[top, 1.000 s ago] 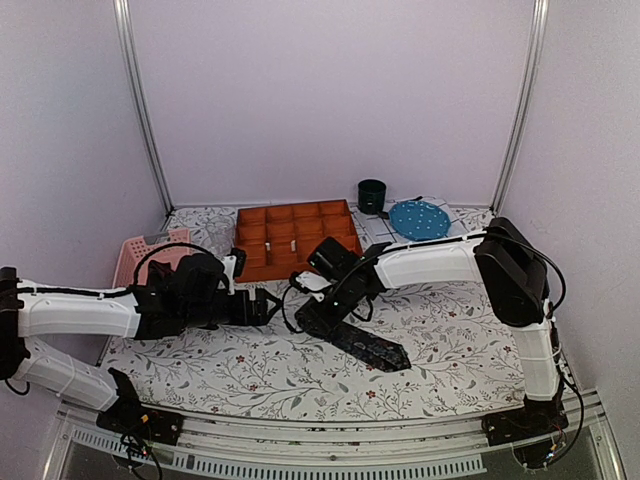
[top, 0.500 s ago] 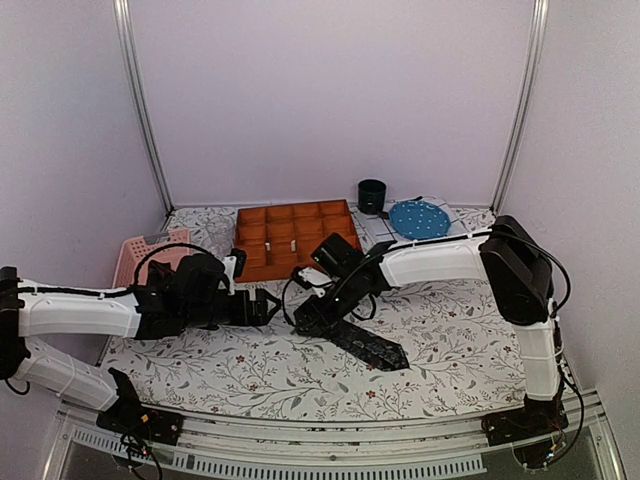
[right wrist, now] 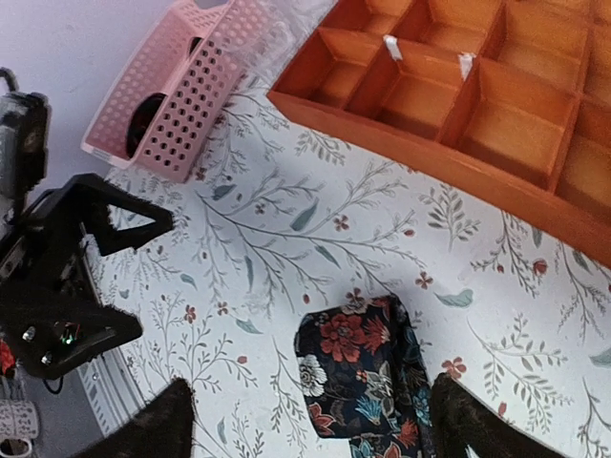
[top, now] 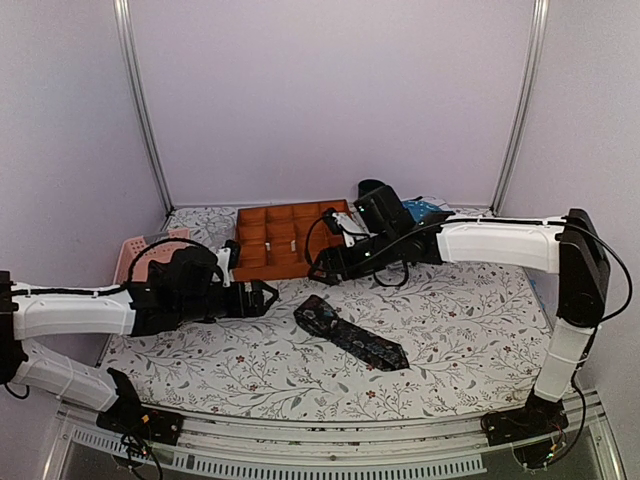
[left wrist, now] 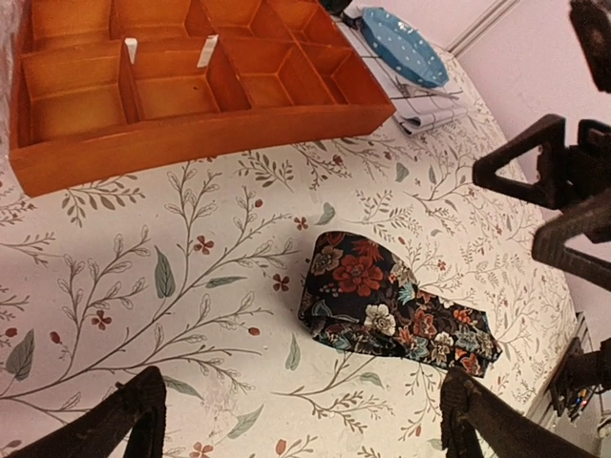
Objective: Roll the ties
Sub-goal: Roll the tie at the center of the board.
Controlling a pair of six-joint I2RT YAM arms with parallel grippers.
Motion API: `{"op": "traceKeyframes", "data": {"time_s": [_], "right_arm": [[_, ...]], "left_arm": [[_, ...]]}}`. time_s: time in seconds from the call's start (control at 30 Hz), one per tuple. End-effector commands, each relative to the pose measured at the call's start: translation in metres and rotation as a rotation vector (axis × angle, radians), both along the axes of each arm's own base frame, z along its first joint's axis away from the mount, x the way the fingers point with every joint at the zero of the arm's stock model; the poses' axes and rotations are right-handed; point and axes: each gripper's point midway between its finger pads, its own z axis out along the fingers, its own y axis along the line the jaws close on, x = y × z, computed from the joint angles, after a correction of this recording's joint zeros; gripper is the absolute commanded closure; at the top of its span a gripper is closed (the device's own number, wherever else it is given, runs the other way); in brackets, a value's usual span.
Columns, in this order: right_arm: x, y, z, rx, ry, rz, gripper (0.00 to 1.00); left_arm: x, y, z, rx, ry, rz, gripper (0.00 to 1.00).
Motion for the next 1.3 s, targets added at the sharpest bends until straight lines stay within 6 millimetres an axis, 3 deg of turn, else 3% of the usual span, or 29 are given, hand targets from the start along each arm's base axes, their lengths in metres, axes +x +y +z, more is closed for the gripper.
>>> {"op": "traceKeyframes", "data": {"time_s": [0.0, 0.07, 0.1, 0.23, 0.37, 0.8, 1.03, 1.27], "right_arm": [[-0.016, -0.005, 0.034, 0.168, 0.038, -0.048, 0.38], [-0.018, -0.004, 0.026, 0.187, 0.073, -0.064, 0.60], [-0.022, -0.004, 0.010, 0.176, 0.110, -0.067, 0.68], [-0.028, 0.001, -0.026, 0.152, 0.184, -0.064, 0.81], [-0.032, 0.000, -0.057, 0.114, 0.238, -0.071, 0.86], [-0.045, -0.007, -0.112, 0.022, 0.326, -0.052, 0.97], [-0.049, -0.015, -0.139, -0.029, 0.362, -0.071, 0.99], [-0.054, -0.022, -0.152, -0.057, 0.377, -0.082, 1.00]], "left_arm": [[0.016, -0.008, 0.014, -0.075, 0.019, -0.012, 0.04], [0.019, -0.011, 0.011, -0.082, 0.046, -0.030, 0.05], [0.022, -0.013, 0.010, -0.087, 0.058, -0.037, 0.05], [0.030, -0.020, 0.002, -0.099, 0.098, -0.062, 0.06], [0.038, -0.025, -0.007, -0.094, 0.121, -0.073, 0.06], [0.051, -0.036, -0.034, -0.074, 0.180, -0.091, 0.07], [0.055, -0.045, -0.043, -0.074, 0.204, -0.117, 0.08], [0.054, -0.051, -0.048, -0.088, 0.219, -0.143, 0.08]]}}
